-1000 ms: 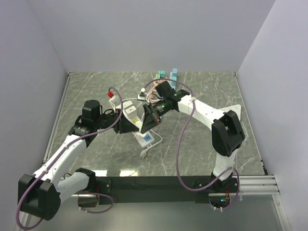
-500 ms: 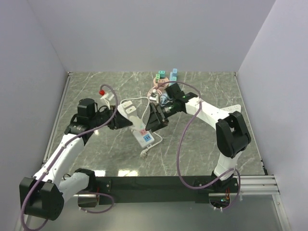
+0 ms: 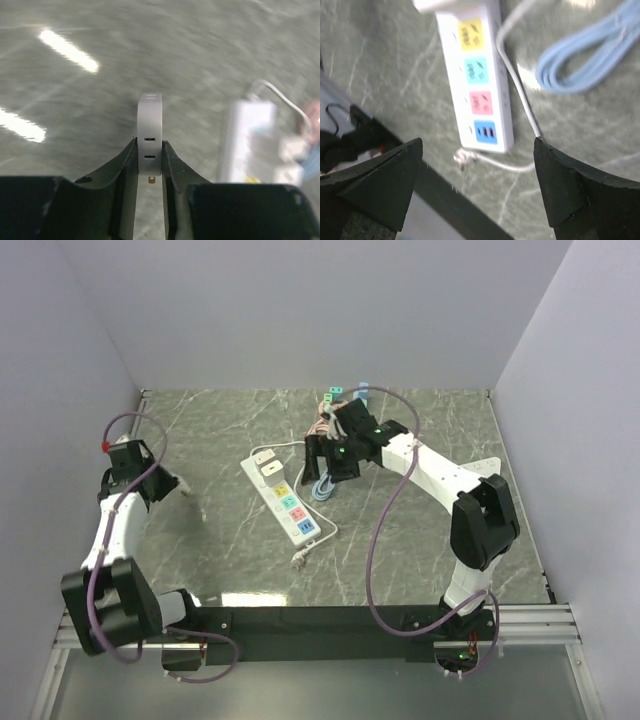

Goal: Pull the plug off the socket

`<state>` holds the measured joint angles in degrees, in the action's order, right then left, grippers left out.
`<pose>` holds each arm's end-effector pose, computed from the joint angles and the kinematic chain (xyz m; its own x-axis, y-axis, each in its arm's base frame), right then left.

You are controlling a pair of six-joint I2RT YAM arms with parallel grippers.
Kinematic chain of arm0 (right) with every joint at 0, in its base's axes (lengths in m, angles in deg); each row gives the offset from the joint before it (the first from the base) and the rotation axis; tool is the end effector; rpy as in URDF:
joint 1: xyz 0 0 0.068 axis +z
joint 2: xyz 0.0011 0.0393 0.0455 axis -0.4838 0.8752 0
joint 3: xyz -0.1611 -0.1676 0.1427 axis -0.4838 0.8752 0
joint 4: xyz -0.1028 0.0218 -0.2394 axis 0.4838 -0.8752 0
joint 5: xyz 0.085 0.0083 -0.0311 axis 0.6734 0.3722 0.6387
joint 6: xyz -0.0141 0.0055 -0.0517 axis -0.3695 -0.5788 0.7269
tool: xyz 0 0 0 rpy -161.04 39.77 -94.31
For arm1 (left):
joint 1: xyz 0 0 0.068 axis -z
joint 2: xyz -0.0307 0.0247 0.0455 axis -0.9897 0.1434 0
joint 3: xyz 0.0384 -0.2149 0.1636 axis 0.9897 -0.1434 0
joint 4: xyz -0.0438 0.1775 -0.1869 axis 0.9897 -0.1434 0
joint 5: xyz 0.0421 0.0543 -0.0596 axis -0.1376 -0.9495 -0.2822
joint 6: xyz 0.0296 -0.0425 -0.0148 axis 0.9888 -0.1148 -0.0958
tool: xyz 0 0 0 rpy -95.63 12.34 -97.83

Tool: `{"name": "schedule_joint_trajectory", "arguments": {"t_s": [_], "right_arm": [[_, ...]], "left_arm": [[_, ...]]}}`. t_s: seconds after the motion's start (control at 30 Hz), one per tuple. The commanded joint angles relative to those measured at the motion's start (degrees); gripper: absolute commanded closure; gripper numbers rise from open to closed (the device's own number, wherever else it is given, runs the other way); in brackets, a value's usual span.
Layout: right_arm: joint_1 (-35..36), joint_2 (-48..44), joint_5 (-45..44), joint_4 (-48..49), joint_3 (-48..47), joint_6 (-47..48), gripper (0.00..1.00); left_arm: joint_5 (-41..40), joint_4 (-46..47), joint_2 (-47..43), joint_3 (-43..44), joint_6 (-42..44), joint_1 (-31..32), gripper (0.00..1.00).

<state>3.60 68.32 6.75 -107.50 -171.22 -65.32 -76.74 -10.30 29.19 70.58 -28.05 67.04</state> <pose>0.3142 0.2189 0.2619 -0.9030 -0.1687 -0.3951 -0.3795 0.7442 0.5497 0.2432 0.0591 0.2553 -0.4694 -0.6683 -0.5772 -0.4817 0.7416 -0.4669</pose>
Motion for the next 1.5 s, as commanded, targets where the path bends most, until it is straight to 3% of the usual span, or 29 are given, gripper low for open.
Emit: {"name": "schedule_joint_trajectory", "arguments": {"t_s": [0.0,0.2,0.47,0.53,0.57,0.67,0.97,1.13,1.23,1.3,1.47], "right_arm": [[3.94,2.20,-14.10,-1.49,-8.08,-1.29,0.02],[5.96,8.18,-18.77,-3.25,-15.12,-2.88,0.02],[7.90,10.13,-18.59,0.08,-10.29,-2.52,0.10],[7.90,10.74,-18.42,1.40,-8.62,-2.79,0.11],[7.90,11.26,-18.07,1.67,-8.18,-2.79,0.11],[8.07,11.18,-15.00,4.03,-5.90,-2.18,0.13],[8.16,10.48,-7.44,8.70,-0.80,-1.03,0.13],[8.25,10.74,-4.98,9.84,0.43,-0.77,0.12],[8.42,11.27,-4.18,10.98,1.31,-1.03,0.15],[8.34,11.88,-4.35,11.51,1.93,-1.03,0.15],[8.42,13.73,-3.05,12.91,2.54,-1.29,0.18]], "left_arm": [[-7.35,0.96,4.48,1.14,-2.60,-3.73,1.00],[-11.04,1.76,15.47,3.68,-3.56,-5.84,1.00],[-15.27,-0.43,19.08,5.53,-5.50,-9.18,0.97],[-13.42,-0.61,19.97,5.71,-5.67,-9.71,0.82],[-12.90,-0.61,19.97,5.54,-5.76,-9.71,0.62],[-11.40,-0.08,17.16,4.05,-6.02,-9.80,0.40],[-14.73,-4.21,10.57,1.93,-7.25,-9.89,0.12],[-15.44,-7.55,5.56,1.93,-8.31,-10.06,0.10],[-5.72,-5.20,2.48,0.27,-6.73,-9.45,0.26],[2.11,-3.96,1.78,-0.35,-6.21,-7.70,0.28],[6.10,-2.20,3.79,2.89,-6.72,7.11,0.28]]}}
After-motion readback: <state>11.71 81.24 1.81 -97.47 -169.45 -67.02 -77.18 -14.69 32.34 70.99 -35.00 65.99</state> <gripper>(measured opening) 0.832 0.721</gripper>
